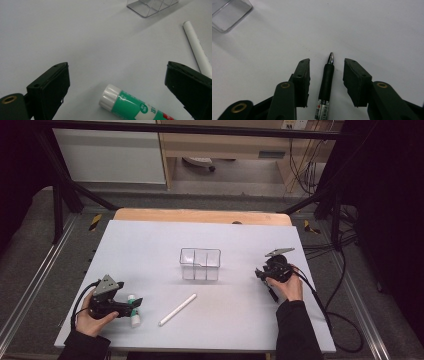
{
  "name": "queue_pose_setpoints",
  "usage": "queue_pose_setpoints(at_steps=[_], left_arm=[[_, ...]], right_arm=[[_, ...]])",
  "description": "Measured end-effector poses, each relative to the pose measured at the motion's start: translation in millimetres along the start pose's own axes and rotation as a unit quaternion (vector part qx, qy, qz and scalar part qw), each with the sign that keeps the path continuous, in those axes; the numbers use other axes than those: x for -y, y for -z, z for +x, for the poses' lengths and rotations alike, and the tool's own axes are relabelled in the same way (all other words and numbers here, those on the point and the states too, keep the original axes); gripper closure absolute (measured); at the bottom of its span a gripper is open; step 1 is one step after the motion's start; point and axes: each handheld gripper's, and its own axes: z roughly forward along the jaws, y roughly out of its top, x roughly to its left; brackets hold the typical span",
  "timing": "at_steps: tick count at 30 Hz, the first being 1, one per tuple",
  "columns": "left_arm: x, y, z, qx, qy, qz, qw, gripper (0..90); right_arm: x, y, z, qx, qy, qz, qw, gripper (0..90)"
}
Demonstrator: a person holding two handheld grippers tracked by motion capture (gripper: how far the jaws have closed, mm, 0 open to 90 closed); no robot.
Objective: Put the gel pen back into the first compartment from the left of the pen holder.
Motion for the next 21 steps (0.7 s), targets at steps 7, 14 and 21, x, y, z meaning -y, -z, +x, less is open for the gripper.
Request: queue_pose_setpoints(at_steps=[7,14,21], left_arm=[[0.0,-0.3,-0.2,0.0,-0.001,0.0,1.0,5.7],[0.0,-0.2,-0.2,0.0,-0.001,0.0,1.0,5.7],[0.1,0.0,0.1,0.0,-0.001,-0.001,1.0,5.7]], right_arm=[[-0.4,-5.6,-2.0,-0.005,-0.007,0.008,0.9999,67.5],[0.4,-10.4,-1.7,0.001,-0.005,0.019,0.9998,73.7],[0.6,-11.5,-1.9,0.003,-0.007,0.024,0.9997,77.1]])
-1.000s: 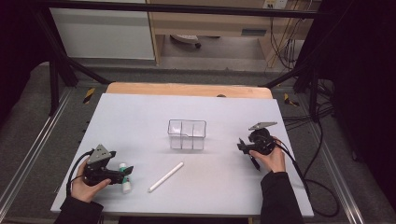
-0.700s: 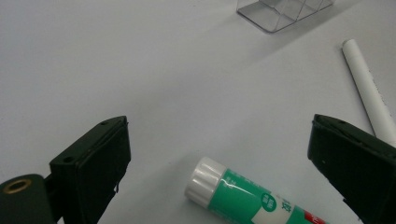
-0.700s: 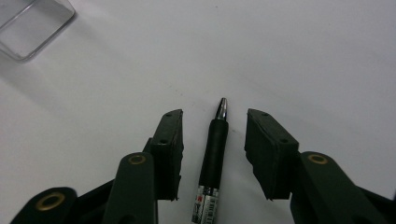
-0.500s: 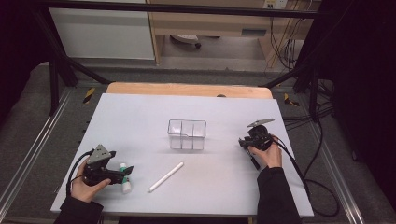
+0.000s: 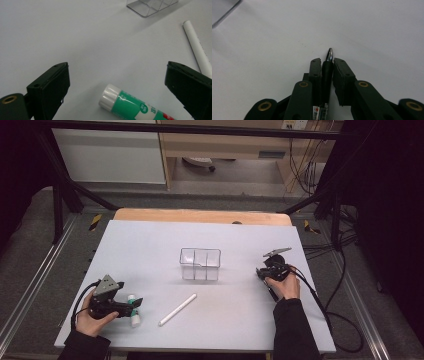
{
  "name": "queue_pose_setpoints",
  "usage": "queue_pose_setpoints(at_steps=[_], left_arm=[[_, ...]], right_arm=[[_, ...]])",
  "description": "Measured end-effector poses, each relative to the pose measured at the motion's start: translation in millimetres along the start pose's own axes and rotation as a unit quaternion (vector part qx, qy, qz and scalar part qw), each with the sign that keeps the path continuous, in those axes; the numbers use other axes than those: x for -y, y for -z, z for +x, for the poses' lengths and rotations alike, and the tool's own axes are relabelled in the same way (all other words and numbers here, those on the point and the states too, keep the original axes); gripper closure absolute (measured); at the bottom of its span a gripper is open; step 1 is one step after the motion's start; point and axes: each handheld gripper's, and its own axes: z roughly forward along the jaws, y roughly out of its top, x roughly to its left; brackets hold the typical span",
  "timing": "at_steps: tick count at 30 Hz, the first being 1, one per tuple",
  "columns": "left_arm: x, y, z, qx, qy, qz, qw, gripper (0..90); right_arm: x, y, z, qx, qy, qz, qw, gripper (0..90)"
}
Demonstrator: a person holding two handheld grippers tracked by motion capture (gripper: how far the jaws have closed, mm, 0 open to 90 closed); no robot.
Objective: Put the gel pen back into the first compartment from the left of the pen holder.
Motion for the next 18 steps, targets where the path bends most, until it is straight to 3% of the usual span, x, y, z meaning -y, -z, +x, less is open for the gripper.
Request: queue_pose_setpoints(at_steps=[18], left_arm=[[-0.2,0.1,0.2,0.001,0.0,0.0,1.0,5.7]], right_arm=[[-0.4,0.3,1.2,0.01,-0.021,0.002,0.9997,80.3]])
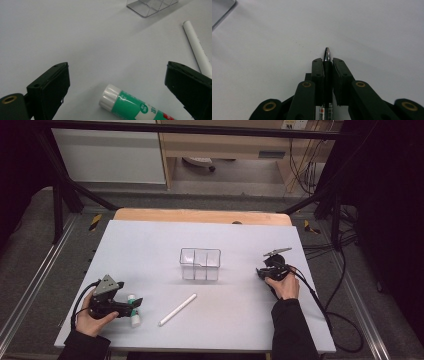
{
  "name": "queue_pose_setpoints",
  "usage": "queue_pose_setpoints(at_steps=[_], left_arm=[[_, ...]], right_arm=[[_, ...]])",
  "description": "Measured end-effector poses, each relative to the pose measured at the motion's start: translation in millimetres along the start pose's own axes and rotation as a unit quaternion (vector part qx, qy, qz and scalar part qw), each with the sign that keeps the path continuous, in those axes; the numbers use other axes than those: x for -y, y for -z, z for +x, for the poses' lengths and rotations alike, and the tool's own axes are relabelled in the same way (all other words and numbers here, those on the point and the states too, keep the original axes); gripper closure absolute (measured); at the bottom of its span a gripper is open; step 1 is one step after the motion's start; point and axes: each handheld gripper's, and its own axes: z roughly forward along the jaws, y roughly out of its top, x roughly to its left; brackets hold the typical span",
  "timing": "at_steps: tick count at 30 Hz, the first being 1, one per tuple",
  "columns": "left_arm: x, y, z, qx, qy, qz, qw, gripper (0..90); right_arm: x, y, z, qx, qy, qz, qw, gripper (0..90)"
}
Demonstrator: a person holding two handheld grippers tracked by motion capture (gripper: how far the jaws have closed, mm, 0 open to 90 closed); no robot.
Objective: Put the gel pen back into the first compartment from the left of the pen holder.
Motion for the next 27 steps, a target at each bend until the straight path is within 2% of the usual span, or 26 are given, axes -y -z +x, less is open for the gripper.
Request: queue_pose_setpoints(at_steps=[3,11,19,22,27], left_arm=[[0.1,-0.4,-0.1,0.0,0.001,0.0,1.0,5.7],[-0.2,-0.1,-0.3,0.0,0.0,0.0,1.0,5.7],[-0.1,-0.4,-0.4,0.0,0.0,0.001,1.0,5.7],[-0.1,-0.7,-0.5,0.0,0.0,0.001,1.0,5.7],[-0.4,-0.1,-0.6,-0.001,-0.001,0.0,1.0,5.7]], right_arm=[[0.2,2.5,-0.5,0.002,0.003,-0.002,1.0,80.3],[-0.2,15.2,0.6,-0.013,0.01,-0.017,0.9997,80.4],[-0.6,33.5,8.0,-0.032,0.021,-0.059,0.9975,80.5],[0.5,40.3,11.6,-0.037,0.026,-0.067,0.9967,80.5],[-1.3,52.3,20.1,-0.048,0.036,-0.096,0.9936,80.5]])
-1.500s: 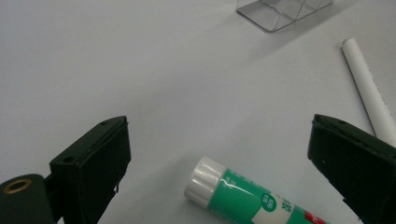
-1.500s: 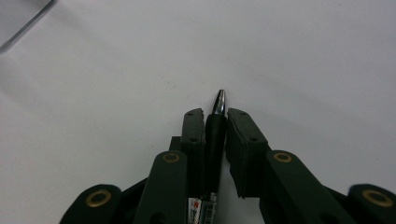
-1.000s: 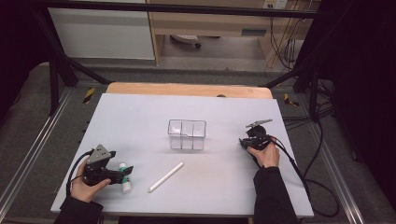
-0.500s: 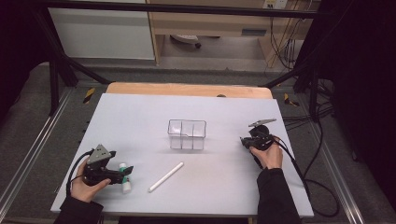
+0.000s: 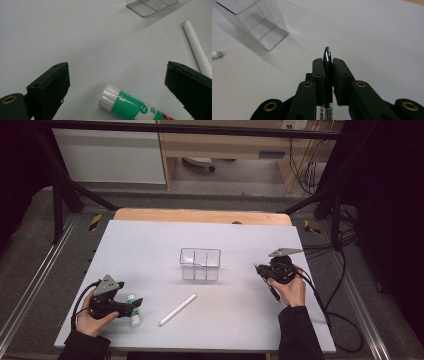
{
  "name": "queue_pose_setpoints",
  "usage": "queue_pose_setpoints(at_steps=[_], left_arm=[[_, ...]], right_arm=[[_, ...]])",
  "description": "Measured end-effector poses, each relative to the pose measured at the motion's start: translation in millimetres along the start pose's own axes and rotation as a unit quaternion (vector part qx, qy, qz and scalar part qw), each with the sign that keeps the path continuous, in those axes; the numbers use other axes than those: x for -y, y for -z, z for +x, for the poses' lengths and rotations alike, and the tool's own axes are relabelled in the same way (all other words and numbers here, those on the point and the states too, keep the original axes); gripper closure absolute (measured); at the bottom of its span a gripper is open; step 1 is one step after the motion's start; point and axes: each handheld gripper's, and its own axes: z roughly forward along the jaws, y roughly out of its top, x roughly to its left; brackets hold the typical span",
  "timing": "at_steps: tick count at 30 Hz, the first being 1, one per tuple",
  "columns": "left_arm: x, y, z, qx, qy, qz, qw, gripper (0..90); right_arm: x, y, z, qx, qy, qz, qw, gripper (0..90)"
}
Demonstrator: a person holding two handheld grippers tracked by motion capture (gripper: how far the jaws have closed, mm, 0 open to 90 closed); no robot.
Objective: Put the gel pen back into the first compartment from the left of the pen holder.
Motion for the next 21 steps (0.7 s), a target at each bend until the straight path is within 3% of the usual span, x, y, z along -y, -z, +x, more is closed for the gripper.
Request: queue_pose_setpoints(at_steps=[8,21], left_arm=[[0.0,0.5,0.0,0.0,0.0,-0.001,1.0,5.7],[-0.1,0.6,0.1,0.0,0.002,-0.002,1.0,5.7]], right_arm=[[-8.1,13.1,15.0,-0.02,0.005,-0.053,0.9984,80.4],[-19.7,25.8,40.9,-0.046,0.023,-0.124,0.9909,80.4]])
